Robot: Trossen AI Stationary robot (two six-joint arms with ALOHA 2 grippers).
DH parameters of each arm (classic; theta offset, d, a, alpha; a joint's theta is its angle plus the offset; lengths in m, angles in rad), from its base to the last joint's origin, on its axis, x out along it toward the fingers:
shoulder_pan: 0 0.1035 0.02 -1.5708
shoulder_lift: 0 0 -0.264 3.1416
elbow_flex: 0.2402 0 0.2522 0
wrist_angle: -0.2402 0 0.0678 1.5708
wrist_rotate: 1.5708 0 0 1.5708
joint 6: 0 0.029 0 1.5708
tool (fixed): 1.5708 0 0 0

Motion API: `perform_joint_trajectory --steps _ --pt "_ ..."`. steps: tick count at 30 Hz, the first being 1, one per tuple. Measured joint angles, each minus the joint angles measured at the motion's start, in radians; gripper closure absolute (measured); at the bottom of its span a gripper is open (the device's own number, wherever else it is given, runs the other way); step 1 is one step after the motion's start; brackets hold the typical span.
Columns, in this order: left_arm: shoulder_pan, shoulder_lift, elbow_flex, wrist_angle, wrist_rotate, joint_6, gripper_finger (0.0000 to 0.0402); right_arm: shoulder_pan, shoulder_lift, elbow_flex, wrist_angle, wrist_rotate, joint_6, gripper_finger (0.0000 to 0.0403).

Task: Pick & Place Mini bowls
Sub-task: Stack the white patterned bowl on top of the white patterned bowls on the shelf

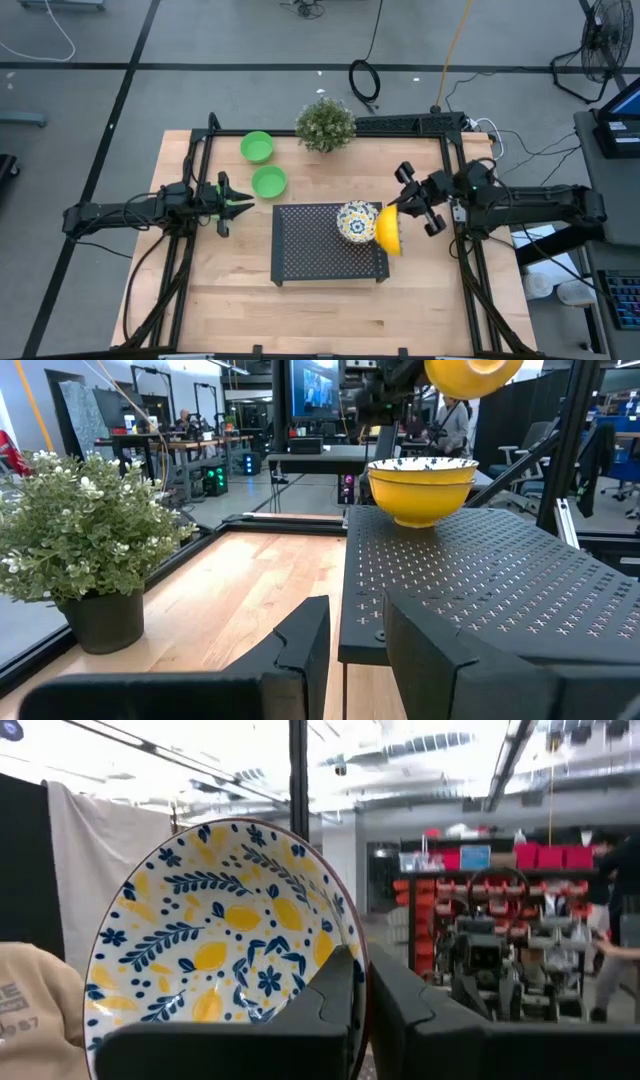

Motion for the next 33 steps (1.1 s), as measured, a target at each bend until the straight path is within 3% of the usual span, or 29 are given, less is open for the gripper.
perform_joint_trajectory --steps 20,22,28,33 --pt "0.0 0.0 0.0 0.0 0.0 0.0 0.0302 0.001 0.356 0.637 -0.761 0.008 -0.104 0.0399" --pt "0.0 0.0 0.0 0.0 0.0 0.0 0.0302 0.009 0.387 0.698 -0.856 0.057 -0.125 0.0399" --pt "0.0 0.0 0.0 0.0 0.0 0.0 0.0302 0.052 0.442 0.837 -1.172 0.419 -0.229 0.0399" --pt "0.0 0.0 0.0 0.0 0.0 0.0 0.0302 0.059 0.451 0.856 -1.259 0.439 -0.227 0.0399"
